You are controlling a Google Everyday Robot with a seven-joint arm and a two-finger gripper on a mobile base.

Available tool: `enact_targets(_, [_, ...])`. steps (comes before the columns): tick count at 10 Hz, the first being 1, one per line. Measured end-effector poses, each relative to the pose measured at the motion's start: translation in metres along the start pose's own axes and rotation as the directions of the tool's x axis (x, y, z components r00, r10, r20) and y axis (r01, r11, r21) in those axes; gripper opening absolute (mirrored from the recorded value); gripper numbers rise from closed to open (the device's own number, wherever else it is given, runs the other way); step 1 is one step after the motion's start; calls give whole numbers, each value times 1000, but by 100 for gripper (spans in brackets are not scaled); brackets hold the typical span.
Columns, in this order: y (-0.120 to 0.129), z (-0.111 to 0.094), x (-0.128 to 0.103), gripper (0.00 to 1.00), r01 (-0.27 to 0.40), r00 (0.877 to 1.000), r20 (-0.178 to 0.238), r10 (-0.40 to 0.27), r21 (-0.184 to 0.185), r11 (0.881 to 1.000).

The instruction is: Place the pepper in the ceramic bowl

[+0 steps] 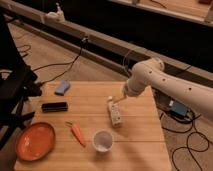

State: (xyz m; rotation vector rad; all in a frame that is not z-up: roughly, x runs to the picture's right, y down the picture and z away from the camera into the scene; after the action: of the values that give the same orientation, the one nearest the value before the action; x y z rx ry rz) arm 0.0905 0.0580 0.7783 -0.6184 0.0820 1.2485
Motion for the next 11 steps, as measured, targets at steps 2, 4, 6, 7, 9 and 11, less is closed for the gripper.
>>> enact_targets(2, [59,17,-11,80,109,994,-4,-109,-76,991])
enact_targets(4, [65,18,-11,80,121,993,-3,-122,-83,989])
enact_targets(6, [65,19,-11,80,122,992,-3,-123,-83,989])
enact_targets(7, [66,20,-10,80,124,992,-5,-125,-83,989])
enact_targets(9, [85,31,-7,80,153,988,-16,-156,-106,983])
enact_targets(11, [111,47,-6,80,193,980,-24,-198,-138,971])
